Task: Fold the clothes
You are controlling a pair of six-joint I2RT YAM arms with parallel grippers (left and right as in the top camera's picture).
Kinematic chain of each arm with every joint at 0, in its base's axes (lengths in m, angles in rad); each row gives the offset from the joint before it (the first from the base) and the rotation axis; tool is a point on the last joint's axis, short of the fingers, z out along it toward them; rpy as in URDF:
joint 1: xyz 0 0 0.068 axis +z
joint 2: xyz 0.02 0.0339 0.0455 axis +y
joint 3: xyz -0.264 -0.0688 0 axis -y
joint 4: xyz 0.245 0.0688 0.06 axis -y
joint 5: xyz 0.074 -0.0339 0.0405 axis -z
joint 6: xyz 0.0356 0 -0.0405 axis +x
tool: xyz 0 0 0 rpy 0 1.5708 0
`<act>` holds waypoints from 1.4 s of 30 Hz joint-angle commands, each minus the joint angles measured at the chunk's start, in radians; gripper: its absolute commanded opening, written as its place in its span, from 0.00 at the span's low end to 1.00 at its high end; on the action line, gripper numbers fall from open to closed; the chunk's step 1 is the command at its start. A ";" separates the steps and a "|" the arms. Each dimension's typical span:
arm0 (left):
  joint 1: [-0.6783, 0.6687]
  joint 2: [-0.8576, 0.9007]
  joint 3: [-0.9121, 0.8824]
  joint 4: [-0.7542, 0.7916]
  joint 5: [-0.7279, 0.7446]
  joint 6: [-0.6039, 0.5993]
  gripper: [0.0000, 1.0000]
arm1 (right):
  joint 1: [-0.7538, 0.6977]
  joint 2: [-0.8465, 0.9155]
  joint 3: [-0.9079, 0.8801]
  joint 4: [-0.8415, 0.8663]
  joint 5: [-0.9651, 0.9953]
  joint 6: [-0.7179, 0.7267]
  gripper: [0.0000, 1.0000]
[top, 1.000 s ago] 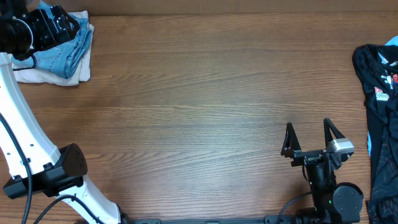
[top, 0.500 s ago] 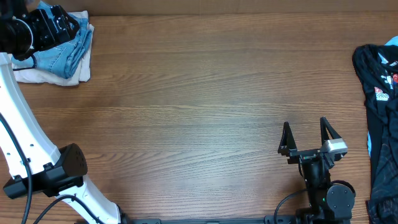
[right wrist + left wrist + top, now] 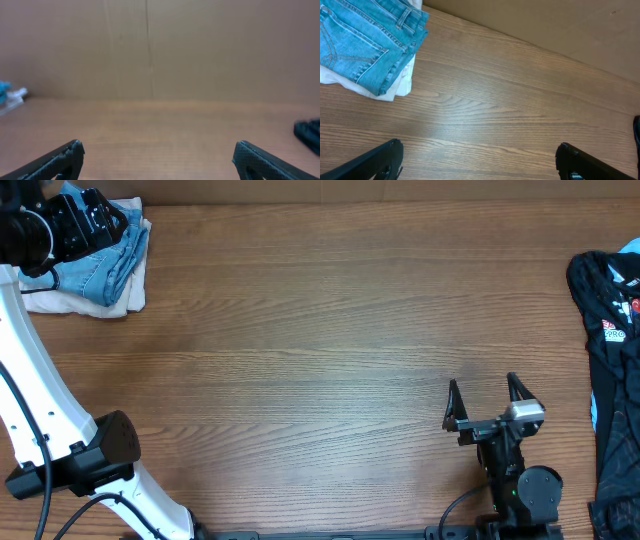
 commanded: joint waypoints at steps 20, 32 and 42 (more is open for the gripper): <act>0.005 -0.024 0.000 0.002 0.015 0.023 1.00 | 0.007 -0.012 -0.011 -0.063 0.013 -0.028 1.00; 0.005 -0.024 0.000 0.002 0.015 0.023 1.00 | 0.007 -0.012 -0.011 -0.063 0.013 -0.028 1.00; -0.041 -0.156 -0.052 -0.042 -0.058 0.016 1.00 | 0.007 -0.012 -0.011 -0.063 0.013 -0.028 1.00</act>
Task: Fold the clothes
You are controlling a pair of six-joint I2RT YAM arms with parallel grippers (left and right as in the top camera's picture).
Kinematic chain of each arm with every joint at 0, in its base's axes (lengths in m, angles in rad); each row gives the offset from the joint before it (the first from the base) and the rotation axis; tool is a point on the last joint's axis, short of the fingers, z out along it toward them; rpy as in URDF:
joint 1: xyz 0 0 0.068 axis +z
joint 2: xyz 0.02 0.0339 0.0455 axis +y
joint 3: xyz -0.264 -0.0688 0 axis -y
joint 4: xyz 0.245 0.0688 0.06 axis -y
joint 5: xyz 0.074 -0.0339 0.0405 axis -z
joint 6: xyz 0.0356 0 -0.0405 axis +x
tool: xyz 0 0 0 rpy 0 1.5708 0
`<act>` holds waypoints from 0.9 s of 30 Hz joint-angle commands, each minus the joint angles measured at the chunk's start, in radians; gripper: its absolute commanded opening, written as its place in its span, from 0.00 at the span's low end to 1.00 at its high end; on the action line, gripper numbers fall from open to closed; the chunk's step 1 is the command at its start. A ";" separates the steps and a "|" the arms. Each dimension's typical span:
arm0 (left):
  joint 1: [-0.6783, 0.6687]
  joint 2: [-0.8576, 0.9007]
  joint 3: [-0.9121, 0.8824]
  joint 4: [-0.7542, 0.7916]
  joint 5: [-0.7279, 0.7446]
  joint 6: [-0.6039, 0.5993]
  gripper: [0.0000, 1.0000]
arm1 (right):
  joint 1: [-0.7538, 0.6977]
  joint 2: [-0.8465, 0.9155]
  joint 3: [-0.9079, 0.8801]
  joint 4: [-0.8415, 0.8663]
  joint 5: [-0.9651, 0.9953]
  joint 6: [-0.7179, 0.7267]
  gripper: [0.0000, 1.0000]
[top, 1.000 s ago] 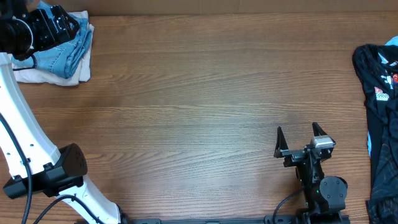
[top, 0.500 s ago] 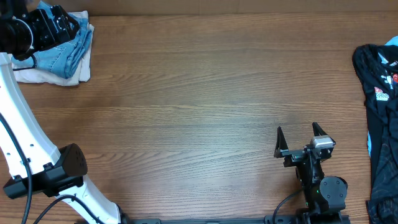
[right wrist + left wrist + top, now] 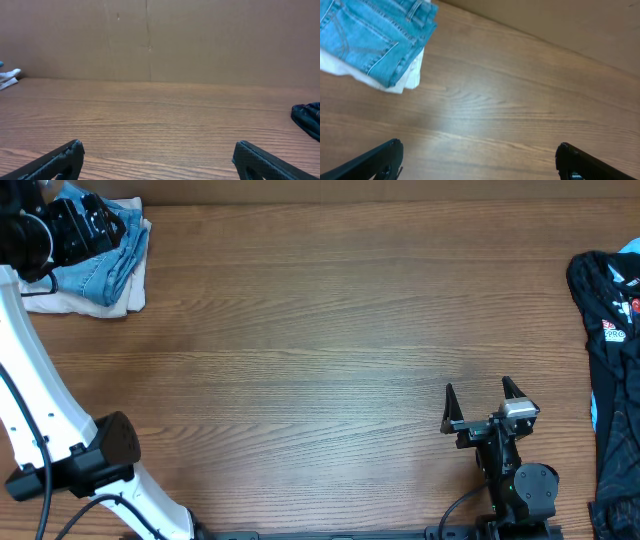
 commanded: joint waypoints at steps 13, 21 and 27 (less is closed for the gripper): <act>-0.203 -0.770 -0.893 0.394 -0.145 -0.002 1.00 | 0.007 -0.012 -0.011 0.006 0.013 -0.004 1.00; -0.203 -1.242 -1.605 0.792 -0.119 -0.134 1.00 | 0.007 -0.012 -0.011 0.005 0.013 -0.004 1.00; -0.203 -1.506 -2.023 1.151 -0.115 -0.257 1.00 | 0.007 -0.012 -0.011 0.005 0.013 -0.004 1.00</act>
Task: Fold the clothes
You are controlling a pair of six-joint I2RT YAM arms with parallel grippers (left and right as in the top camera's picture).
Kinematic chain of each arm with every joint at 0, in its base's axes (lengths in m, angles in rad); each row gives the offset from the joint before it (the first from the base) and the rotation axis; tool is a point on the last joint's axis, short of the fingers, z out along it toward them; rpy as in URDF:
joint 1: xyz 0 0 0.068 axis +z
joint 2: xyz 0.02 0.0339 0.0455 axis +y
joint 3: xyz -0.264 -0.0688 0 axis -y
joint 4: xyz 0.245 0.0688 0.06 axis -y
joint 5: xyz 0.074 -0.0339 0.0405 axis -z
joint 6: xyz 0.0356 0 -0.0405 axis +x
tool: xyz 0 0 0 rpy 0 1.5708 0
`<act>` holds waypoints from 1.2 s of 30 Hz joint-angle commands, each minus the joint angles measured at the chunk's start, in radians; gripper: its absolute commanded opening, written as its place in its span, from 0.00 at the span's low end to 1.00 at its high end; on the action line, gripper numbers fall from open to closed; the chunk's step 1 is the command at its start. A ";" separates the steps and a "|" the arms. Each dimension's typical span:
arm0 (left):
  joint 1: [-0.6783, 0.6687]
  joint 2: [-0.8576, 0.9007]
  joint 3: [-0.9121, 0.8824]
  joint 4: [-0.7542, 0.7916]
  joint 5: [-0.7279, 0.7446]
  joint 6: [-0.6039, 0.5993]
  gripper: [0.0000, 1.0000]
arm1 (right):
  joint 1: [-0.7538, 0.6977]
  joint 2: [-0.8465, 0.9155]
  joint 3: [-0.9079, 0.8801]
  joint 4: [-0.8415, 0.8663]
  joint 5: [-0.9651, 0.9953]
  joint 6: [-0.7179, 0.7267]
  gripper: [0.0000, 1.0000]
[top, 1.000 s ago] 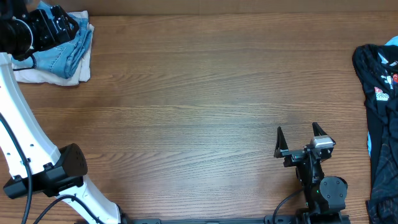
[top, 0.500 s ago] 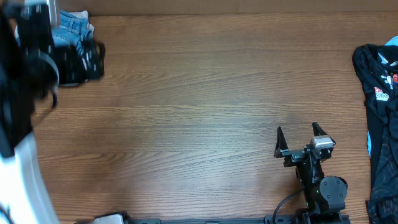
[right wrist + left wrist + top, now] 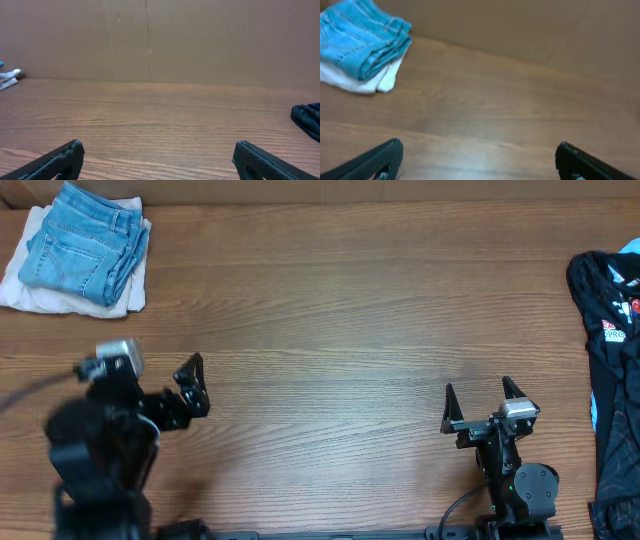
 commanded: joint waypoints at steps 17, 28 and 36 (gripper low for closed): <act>-0.144 -0.487 -0.756 0.653 -0.237 -0.081 1.00 | 0.006 -0.010 -0.011 0.005 0.012 -0.003 1.00; -0.144 -0.581 -0.810 0.558 -0.258 -0.021 1.00 | 0.006 -0.010 -0.011 0.005 0.012 -0.003 1.00; -0.141 -0.581 -0.810 0.533 -0.240 0.056 1.00 | 0.006 -0.010 -0.011 0.005 0.012 -0.003 1.00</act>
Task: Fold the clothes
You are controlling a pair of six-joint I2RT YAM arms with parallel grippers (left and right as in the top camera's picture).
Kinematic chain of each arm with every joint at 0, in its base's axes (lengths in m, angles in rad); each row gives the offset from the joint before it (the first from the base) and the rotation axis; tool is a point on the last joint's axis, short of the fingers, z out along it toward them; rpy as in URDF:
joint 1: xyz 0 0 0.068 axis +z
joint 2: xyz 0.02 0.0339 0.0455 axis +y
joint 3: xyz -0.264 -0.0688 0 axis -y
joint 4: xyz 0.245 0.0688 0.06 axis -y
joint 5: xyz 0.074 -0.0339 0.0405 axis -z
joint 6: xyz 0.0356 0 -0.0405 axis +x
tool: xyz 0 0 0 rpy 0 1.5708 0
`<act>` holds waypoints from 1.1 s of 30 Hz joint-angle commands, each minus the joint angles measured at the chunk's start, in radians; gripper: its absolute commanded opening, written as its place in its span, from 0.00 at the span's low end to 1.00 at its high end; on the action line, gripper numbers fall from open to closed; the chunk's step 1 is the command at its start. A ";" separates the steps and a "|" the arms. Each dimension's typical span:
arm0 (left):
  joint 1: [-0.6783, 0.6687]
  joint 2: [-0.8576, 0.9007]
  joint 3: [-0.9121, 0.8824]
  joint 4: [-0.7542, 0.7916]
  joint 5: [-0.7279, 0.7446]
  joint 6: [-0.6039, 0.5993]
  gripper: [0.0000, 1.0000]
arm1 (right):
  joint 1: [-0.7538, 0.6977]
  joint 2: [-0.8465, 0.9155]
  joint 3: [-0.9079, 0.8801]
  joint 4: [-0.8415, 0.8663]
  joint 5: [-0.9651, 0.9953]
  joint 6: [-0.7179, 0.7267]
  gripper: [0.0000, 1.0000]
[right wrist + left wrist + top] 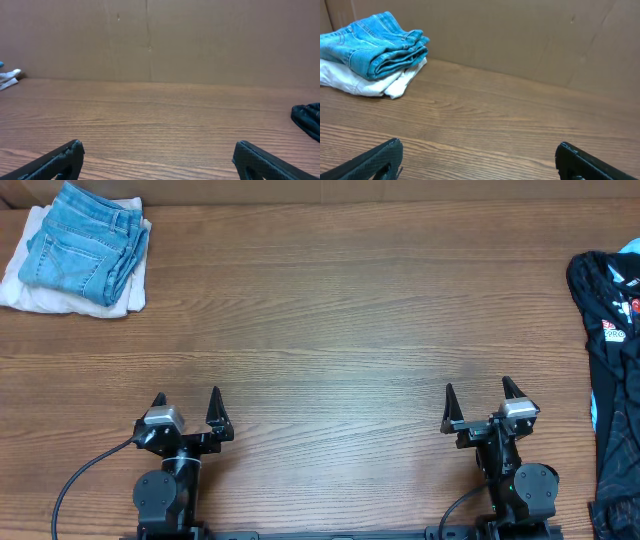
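Observation:
Folded blue jeans (88, 242) lie on a folded white garment (30, 285) at the table's far left corner; the left wrist view shows the jeans (375, 45) on the white cloth (355, 80). A heap of unfolded black clothes (610, 330) sits at the right edge, its tip (307, 120) visible from the right wrist. My left gripper (186, 402) rests open near the front left, empty. My right gripper (480, 396) rests open near the front right, empty.
A brown cardboard wall (150, 40) stands along the table's far edge. The wooden table (330, 330) stretches between the folded stack and the black heap. A cable (80, 475) runs from the left arm's base.
My left arm has drawn back to its base at the front left, gripper low and level facing the far wall. The right arm has not moved.
My left gripper hung open over the folded jeans stack at the far left corner, then slightly further off it. Later it was down mid-left of the table, away from the stack. Now it rests at the front edge. The right gripper stayed open at the front right throughout.

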 commanded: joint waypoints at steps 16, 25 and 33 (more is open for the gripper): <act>-0.004 -0.010 -0.006 0.002 -0.004 0.106 1.00 | 0.007 -0.010 -0.011 0.006 0.013 -0.003 1.00; -0.004 -0.010 -0.006 0.002 -0.004 0.106 1.00 | 0.007 -0.010 -0.011 0.006 0.013 -0.003 1.00; -0.004 -0.010 -0.006 0.002 -0.004 0.106 1.00 | 0.007 -0.010 -0.011 0.006 0.013 -0.003 1.00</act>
